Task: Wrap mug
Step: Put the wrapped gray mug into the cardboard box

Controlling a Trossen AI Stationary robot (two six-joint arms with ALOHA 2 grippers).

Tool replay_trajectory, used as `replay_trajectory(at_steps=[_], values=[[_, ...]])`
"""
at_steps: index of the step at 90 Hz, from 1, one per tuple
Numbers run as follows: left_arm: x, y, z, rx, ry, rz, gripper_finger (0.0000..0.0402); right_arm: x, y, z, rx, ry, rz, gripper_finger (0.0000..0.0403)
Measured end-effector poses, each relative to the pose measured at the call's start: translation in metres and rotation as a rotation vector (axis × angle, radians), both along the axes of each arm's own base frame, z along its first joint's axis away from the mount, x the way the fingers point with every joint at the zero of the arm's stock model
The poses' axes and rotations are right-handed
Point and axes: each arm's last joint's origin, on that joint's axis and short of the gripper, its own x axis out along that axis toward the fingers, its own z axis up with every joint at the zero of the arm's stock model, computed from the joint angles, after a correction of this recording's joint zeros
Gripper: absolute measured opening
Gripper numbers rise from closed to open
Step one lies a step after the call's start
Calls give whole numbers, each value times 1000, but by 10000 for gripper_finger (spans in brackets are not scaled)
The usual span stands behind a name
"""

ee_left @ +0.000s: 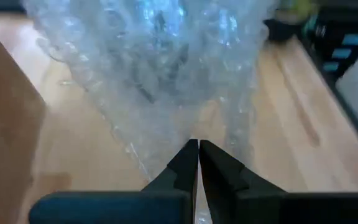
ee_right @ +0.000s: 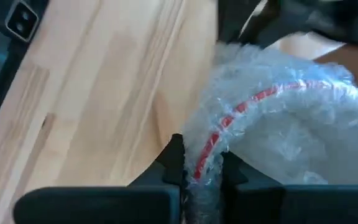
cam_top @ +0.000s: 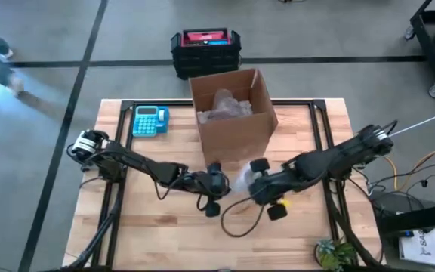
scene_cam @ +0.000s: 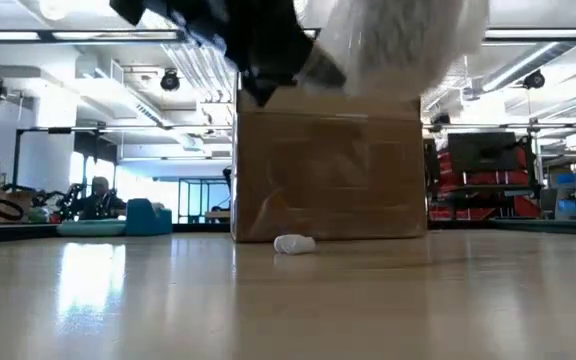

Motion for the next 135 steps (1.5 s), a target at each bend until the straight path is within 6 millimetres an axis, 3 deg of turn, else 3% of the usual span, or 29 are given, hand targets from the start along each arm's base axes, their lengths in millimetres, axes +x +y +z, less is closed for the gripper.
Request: replay_trajectory(at_steps=[19, 39, 54, 67, 84, 97, 109, 122, 135], values=[[-8, 2, 22, -44, -77, 16, 4, -4, -13, 12, 30, -43, -22, 16], [-40, 5, 81, -63, -261, 134, 4, 15, -3, -17, 23, 52, -14, 14], [-64, 14, 109, -20, -340, 282, 4, 21, 0, -30, 5, 119, 11, 14], [-90, 18, 129, -12, -345, 295, 4, 18, -3, -12, -52, 74, -16, 14], [-121, 19, 145, -16, -340, 263, 4, 8, -13, 48, -145, -160, 1, 14], [-124, 18, 145, -11, -328, 250, 4, 13, -45, 81, -348, -294, -56, 14], [-115, 14, 135, 8, -285, 239, 4, 25, -97, 98, -442, -373, -135, 14], [-101, 7, 119, 25, -215, 194, 4, 27, -164, 94, -420, -341, -244, 14], [-90, 1, 104, 44, -162, 175, 4, 24, -210, 76, -263, -290, -305, 14]])
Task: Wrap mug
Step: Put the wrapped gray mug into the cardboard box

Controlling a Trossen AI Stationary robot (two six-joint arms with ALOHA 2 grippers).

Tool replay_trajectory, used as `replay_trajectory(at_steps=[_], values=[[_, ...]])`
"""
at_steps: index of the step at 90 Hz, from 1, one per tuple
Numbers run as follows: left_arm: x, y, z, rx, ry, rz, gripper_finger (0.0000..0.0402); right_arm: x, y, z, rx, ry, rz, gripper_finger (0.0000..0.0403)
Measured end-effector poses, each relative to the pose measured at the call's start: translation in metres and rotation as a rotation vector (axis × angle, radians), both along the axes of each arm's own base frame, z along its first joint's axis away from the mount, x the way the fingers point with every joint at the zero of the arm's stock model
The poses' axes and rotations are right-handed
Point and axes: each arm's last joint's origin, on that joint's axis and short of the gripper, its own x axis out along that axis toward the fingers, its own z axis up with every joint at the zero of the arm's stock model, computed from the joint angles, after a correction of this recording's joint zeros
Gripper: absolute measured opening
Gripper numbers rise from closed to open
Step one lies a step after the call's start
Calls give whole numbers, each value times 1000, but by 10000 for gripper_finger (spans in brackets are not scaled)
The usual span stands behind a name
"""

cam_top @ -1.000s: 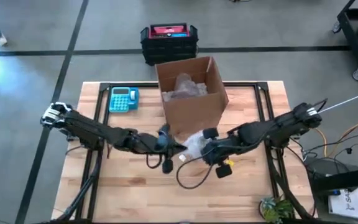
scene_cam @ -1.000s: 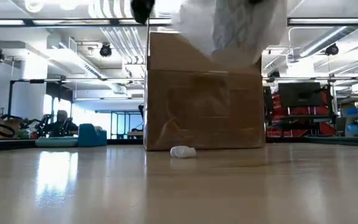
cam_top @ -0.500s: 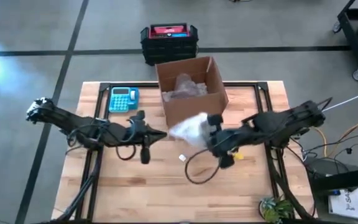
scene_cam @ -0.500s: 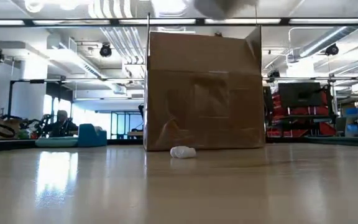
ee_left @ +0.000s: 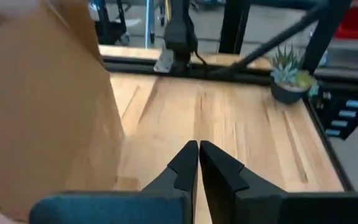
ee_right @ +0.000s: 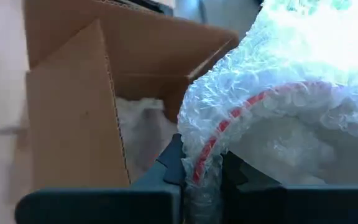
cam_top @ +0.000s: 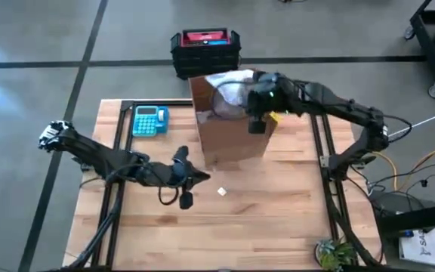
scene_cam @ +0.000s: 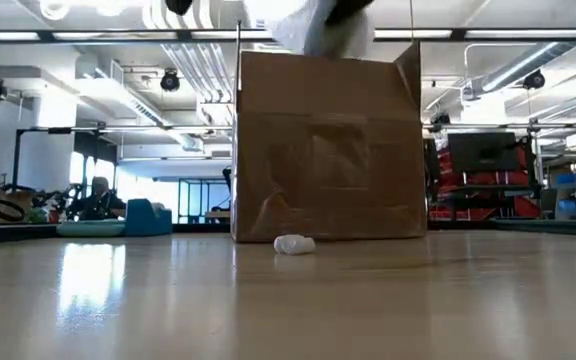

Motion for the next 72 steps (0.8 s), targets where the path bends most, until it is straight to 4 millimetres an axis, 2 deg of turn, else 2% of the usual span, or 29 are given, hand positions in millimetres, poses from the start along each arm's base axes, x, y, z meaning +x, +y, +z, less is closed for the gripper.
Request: replay_trajectory(at_steps=[14, 30, 43, 50, 62, 72], values=[[6, -3, -8, 26, 29, -12, 4, 3, -23, -20, 151, 33, -15, 15], [6, -3, -8, 29, 33, -16, 4, 16, -25, -37, 218, 69, 0, 17], [5, -2, -7, 27, 28, -16, 4, 23, -32, -49, 226, 100, -65, 26], [5, -2, -7, 26, 28, -17, 4, 26, -32, -52, 244, 101, -78, 47], [5, -3, -7, 24, 28, -16, 4, 27, -29, -52, 251, 95, -75, 107], [5, -3, -7, 24, 29, -16, 4, 23, -26, -41, 232, 101, -71, 154]])
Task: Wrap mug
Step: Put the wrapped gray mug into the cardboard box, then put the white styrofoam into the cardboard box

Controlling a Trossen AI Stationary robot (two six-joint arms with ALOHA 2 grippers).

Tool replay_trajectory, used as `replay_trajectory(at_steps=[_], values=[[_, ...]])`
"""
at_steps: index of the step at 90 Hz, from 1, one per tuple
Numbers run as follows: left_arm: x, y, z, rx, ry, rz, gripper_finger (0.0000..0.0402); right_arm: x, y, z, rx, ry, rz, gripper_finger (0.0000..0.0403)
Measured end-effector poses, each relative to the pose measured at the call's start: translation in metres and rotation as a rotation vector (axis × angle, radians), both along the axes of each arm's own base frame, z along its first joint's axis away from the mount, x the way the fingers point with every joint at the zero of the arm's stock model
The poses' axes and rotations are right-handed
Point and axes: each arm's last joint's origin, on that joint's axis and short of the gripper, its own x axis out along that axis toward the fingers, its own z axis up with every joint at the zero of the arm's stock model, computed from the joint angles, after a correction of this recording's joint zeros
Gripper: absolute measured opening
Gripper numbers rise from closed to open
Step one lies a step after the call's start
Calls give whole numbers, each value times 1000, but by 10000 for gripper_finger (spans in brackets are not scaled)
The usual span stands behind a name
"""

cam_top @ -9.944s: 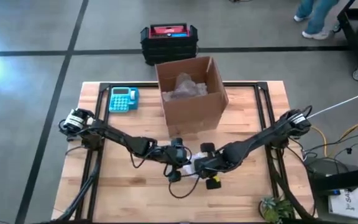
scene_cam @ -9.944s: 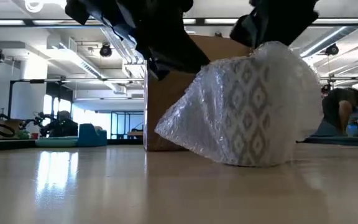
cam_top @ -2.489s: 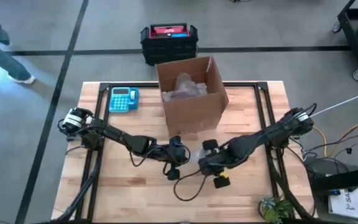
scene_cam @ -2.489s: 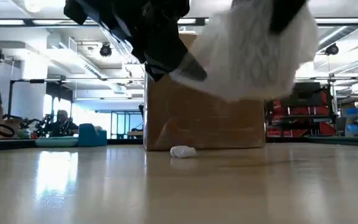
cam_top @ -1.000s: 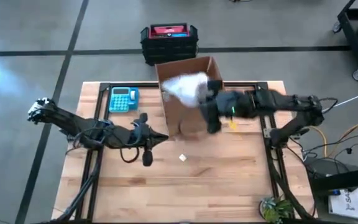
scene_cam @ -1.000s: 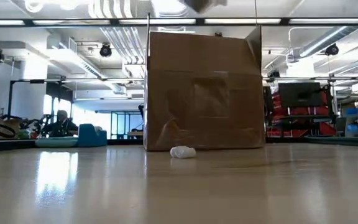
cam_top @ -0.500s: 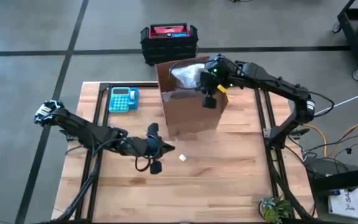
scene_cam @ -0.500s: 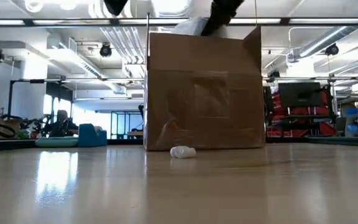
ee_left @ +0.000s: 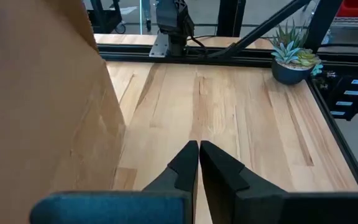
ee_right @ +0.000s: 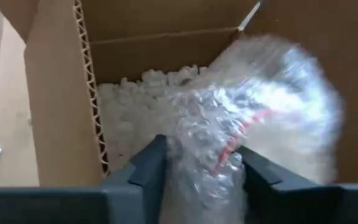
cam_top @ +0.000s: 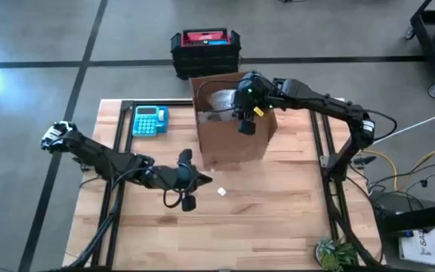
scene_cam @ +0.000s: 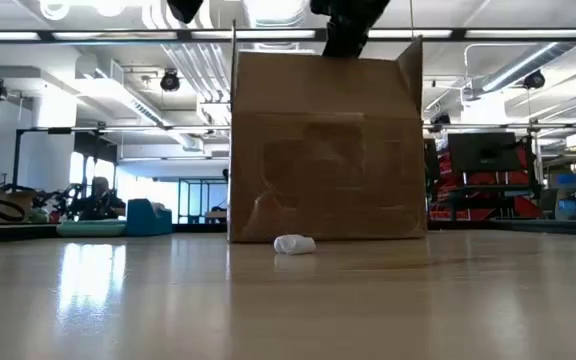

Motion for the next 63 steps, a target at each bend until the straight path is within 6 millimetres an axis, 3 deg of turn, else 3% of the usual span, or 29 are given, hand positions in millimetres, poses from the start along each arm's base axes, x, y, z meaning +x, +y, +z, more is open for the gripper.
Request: replay_trajectory(at_steps=[19, 32, 43, 54, 63], values=[[0, 0, 0, 0, 1, 0, 4, -18, 17, 51, 19, -45, -22, 198], [0, 0, -1, 4, 11, 1, 4, -18, 56, 60, 273, -67, 122, 198], [-1, 0, -1, 10, 15, -2, 4, -7, 108, 40, 431, 4, 299, 190], [-1, 0, -1, 12, 17, -2, 4, 8, 166, -2, 362, 57, 438, 181], [-1, 1, -2, 17, 27, -2, 4, 15, 199, -39, 244, 42, 443, 173]])
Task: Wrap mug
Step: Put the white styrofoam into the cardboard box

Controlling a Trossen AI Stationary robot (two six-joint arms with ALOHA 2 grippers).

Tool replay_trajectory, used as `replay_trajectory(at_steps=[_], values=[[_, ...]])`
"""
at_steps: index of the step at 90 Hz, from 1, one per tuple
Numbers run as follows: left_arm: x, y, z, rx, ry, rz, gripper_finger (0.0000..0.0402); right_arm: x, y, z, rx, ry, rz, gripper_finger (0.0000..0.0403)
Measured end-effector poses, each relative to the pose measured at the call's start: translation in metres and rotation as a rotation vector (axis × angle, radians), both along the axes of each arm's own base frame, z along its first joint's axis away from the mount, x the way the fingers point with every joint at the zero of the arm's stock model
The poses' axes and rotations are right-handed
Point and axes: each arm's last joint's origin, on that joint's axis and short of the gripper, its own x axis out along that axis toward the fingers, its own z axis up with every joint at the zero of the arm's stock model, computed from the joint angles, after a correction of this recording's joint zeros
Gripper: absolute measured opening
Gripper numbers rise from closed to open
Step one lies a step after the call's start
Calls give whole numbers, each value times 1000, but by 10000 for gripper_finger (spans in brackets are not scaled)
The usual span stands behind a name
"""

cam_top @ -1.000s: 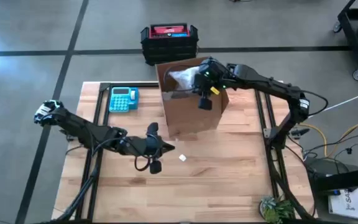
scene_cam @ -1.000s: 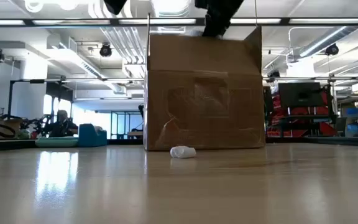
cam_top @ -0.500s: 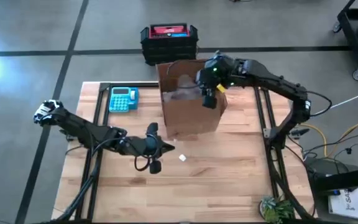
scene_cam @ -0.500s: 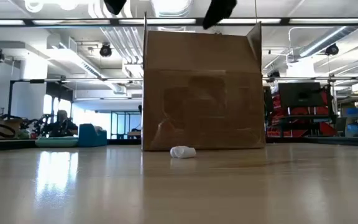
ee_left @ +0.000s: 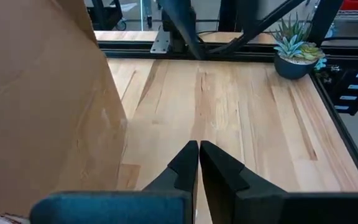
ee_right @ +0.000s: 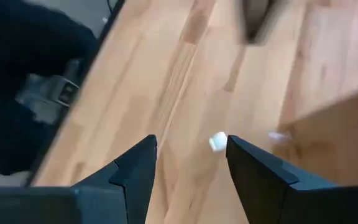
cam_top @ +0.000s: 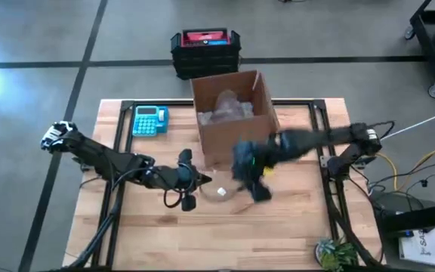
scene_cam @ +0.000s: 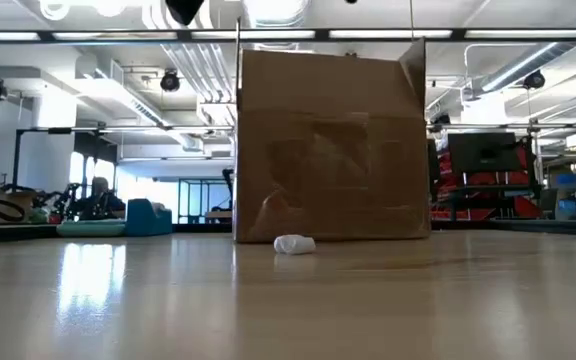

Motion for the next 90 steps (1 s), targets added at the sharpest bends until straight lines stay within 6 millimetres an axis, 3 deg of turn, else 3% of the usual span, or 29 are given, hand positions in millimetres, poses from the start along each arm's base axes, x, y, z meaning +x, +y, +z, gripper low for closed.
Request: replay_trajectory(at_steps=[15, 33, 51, 62, 90], values=[[-2, 1, -4, 7, 40, 4, 4, 8, 21, -67, -121, -5, -213, 165], [-4, 0, -7, -9, 79, -24, 4, 23, 12, -125, -47, 118, -488, 184], [-5, 0, -10, -13, 114, -33, 4, 39, 10, -177, -50, 193, -563, 189], [-7, 0, -12, -37, 152, -49, 4, 46, 9, -199, -53, 211, -579, 182], [-8, 0, -14, -48, 170, -50, 4, 54, 4, -220, -32, 206, -624, 163]])
